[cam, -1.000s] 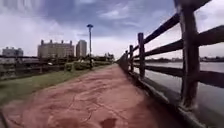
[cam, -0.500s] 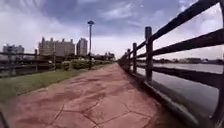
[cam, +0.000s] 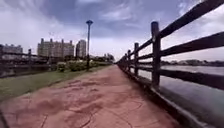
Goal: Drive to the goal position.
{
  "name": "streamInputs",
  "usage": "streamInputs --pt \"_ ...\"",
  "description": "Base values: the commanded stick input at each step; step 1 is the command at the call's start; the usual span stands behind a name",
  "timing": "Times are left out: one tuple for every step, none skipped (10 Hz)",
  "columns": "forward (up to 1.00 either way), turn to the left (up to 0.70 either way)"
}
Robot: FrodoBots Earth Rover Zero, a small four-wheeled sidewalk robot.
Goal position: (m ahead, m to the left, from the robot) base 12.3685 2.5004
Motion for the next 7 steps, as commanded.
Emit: streamInputs --pt "1.0 0.0" --pt "1.0 0.0" --pt "1.0 0.0" --pt "1.0 0.0" --pt "1.0 0.0" --pt "1.0 0.0" --pt "1.0 0.0"
